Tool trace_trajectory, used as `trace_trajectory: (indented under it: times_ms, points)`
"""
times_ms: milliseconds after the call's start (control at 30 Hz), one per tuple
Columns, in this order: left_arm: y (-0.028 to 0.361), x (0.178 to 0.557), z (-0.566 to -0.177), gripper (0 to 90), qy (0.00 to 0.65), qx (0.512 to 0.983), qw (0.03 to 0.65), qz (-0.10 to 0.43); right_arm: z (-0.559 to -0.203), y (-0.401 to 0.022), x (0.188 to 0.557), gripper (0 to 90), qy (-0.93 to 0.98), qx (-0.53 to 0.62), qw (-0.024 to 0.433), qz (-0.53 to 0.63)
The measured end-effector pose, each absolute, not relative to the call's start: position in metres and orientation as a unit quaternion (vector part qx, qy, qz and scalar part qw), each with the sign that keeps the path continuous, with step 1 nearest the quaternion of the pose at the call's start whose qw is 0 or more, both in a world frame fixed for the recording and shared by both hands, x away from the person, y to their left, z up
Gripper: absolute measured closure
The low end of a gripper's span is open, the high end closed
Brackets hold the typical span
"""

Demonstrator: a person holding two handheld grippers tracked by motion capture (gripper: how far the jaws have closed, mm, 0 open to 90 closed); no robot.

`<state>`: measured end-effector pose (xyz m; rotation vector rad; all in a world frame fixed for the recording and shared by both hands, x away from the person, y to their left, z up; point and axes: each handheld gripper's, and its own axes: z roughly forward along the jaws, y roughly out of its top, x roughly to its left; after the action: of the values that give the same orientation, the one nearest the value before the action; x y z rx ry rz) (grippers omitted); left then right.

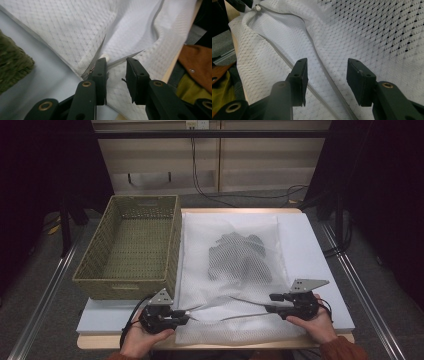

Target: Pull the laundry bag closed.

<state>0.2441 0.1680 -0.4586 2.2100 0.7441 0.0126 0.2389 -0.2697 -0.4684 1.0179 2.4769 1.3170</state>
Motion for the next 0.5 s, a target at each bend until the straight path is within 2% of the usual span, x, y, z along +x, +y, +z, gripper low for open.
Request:
trace_trajectory:
  times_ms: [133, 267, 500]
  points:
    - [0.185, 0.242, -0.462, 75.2, 0.312, 0.870, 0.382, 0.013, -0.468, -0.270, 0.239, 54.0, 0.827, 0.339, 0.073, 0.442]
    - [0.182, 0.246, -0.467, 64.6, 0.320, 0.874, 0.365, 0.013, -0.466, -0.265, 0.241, 55.2, 0.828, 0.330, 0.070, 0.448]
    - [0.172, 0.244, -0.470, 59.6, 0.304, 0.882, 0.359, 0.009, -0.461, -0.241, 0.250, 58.2, 0.835, 0.296, 0.046, 0.462]
